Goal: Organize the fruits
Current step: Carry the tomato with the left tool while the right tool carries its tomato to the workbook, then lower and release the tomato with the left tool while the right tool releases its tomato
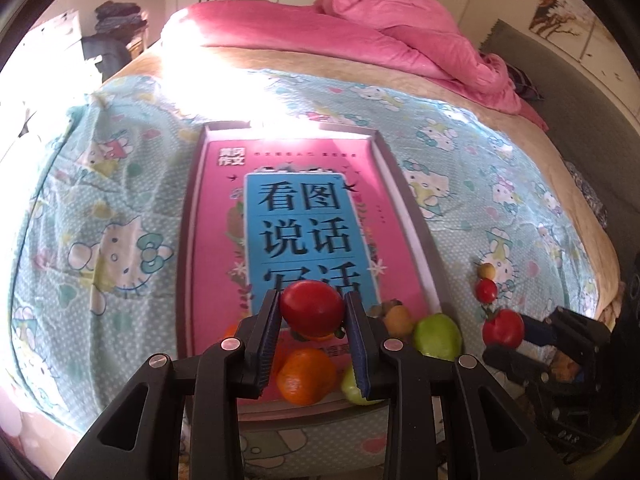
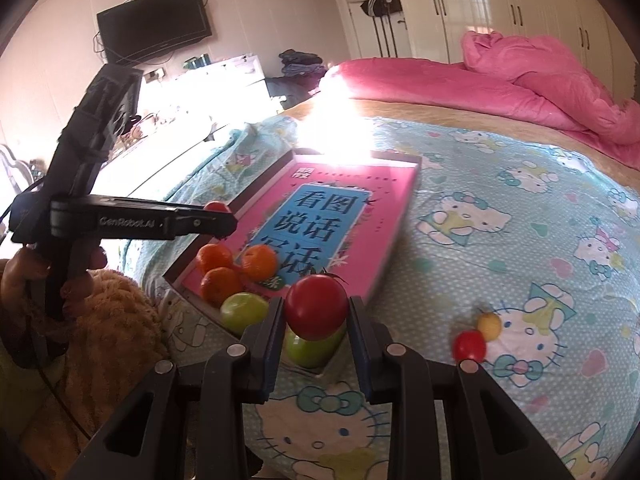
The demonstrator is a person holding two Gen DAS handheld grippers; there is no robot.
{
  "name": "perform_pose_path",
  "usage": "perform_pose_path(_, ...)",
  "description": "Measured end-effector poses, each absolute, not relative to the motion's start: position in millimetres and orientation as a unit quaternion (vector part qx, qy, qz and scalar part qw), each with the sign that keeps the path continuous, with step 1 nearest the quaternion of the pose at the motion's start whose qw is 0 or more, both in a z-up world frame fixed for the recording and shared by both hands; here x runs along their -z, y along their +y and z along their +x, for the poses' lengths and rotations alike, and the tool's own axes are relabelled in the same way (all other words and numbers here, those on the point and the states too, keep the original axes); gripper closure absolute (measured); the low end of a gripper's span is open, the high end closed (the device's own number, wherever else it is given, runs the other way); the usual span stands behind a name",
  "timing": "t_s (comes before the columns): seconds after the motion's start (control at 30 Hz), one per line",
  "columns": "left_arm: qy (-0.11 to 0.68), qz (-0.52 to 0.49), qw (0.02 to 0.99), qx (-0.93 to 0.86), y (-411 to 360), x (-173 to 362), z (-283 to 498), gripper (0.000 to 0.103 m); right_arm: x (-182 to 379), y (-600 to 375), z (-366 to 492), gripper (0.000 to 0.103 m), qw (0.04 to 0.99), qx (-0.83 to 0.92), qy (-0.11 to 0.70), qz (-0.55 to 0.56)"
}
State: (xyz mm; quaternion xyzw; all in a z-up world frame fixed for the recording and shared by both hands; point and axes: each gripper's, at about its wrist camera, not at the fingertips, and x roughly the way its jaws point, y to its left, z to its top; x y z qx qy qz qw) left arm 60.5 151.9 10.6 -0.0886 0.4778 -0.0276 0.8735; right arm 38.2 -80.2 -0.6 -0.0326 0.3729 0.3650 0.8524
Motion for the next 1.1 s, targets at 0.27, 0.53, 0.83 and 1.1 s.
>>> perform_pose_path(0.27, 0.481, -0.120, 0.868, 0.006, 174, 0, 64, 0.070, 8, -48, 30, 0.071, 0.838, -0.387, 0.381, -0.057)
perform_pose_path(0.53, 0.489, -0.116, 0.865, -0.002, 174, 9, 70, 0.070, 11, -30, 44, 0.071, 0.830, -0.390, 0.396, -0.043)
perform_pose_path(0.83, 0.493, -0.109, 0.863, -0.006, 174, 14, 74, 0.070, 20, -3, 63, 0.071, 0.821, -0.388, 0.415, -0.054)
perform_pose_path(1.1, 0.497, -0.094, 0.863, -0.010, 168, 19, 81, 0.070, 30, 10, 80, 0.071, 0.818, -0.372, 0.430, -0.089)
